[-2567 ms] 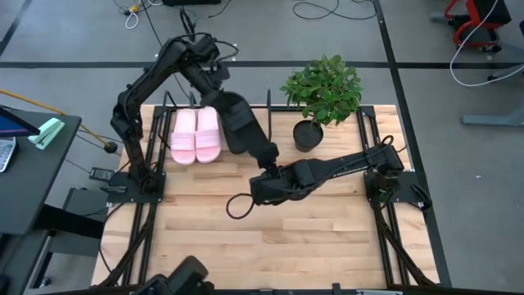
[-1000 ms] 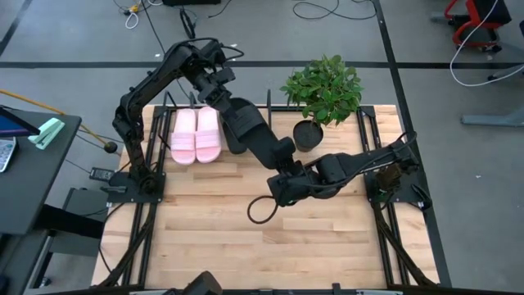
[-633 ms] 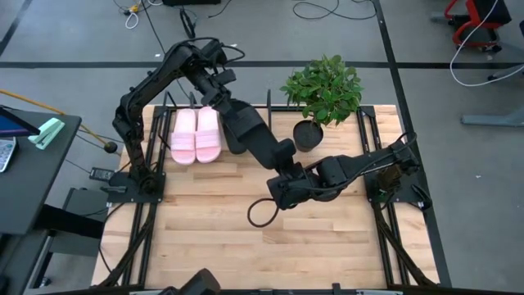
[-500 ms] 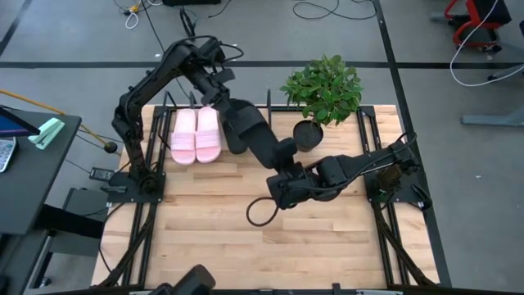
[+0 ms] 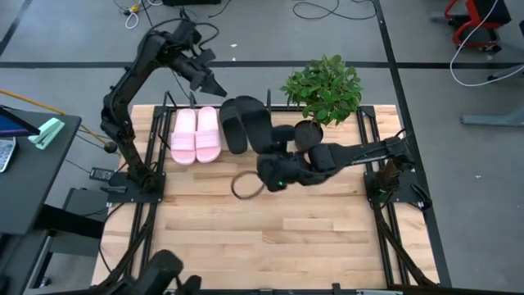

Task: Pick and place slides into the shelf
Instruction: Put the black slide on the shelf

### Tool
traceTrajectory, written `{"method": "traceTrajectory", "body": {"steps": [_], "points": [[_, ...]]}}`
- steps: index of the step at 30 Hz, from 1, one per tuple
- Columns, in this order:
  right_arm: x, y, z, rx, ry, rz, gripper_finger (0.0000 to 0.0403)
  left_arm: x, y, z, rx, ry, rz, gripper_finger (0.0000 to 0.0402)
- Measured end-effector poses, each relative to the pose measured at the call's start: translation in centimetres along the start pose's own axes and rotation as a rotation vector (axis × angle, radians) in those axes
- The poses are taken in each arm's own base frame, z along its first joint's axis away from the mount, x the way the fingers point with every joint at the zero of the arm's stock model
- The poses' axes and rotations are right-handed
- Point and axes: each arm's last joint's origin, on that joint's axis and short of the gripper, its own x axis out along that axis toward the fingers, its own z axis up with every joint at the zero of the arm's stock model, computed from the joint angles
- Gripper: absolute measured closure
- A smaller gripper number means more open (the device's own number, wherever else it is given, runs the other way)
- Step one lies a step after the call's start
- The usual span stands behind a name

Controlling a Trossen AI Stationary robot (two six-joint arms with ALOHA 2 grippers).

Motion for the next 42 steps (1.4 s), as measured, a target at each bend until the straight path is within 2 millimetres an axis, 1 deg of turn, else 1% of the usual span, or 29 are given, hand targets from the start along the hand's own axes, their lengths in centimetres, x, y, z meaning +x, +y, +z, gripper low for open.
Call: {"method": "traceTrajectory", "body": {"steps": [3, 7, 8, 11, 15, 18, 21, 26, 31, 38, 42], "points": [[1.8, -0.8, 0.4, 0.14, -0.012, 0.008, 0.0341, -0.9, -1.3, 0.1, 0.051, -0.042, 0.076, 0.0316], [4.6, -1.0, 0.5, 0.203, 0.013, 0.003, 0.0341, -2.2, -3.8, -0.1, 0.125, -0.1, 0.174, 0.0327], [5.5, -1.0, 0.6, 0.229, 0.019, 0.001, 0.0341, -2.5, -4.4, -0.2, 0.143, -0.117, 0.196, 0.0329], [7.2, -1.3, 0.8, 0.323, 0.014, -0.007, 0.0341, -3.2, -6.3, -0.6, 0.196, -0.15, 0.239, 0.0334], [9.8, -1.6, 1.1, 0.432, -0.013, -0.021, 0.0341, -3.8, -8.5, -1.3, 0.243, -0.18, 0.26, 0.0334], [11.5, -2.0, 1.4, 0.494, -0.039, -0.028, 0.0341, -4.0, -9.7, -1.8, 0.274, -0.19, 0.253, 0.033], [13.4, -2.1, 1.1, 0.532, -0.025, -0.02, 0.0341, -4.2, -10.7, -2.2, 0.296, -0.197, 0.245, 0.0327], [16.2, -1.8, -0.1, 0.515, 0.053, -0.009, 0.0342, -4.3, -11.5, -2.6, 0.318, -0.201, 0.24, 0.0332], [18.2, -1.2, -1.2, 0.439, 0.136, 0.018, 0.0342, -4.1, -11.5, -2.6, 0.321, -0.196, 0.24, 0.0341], [19.0, -1.7, -2.2, 0.344, 0.202, -0.005, 0.0342, -4.2, -11.4, -2.5, 0.324, -0.197, 0.271, 0.0346], [19.3, -2.1, -2.7, 0.33, 0.232, -0.002, 0.0342, -4.2, -11.4, -2.5, 0.328, -0.196, 0.274, 0.0341]]}}
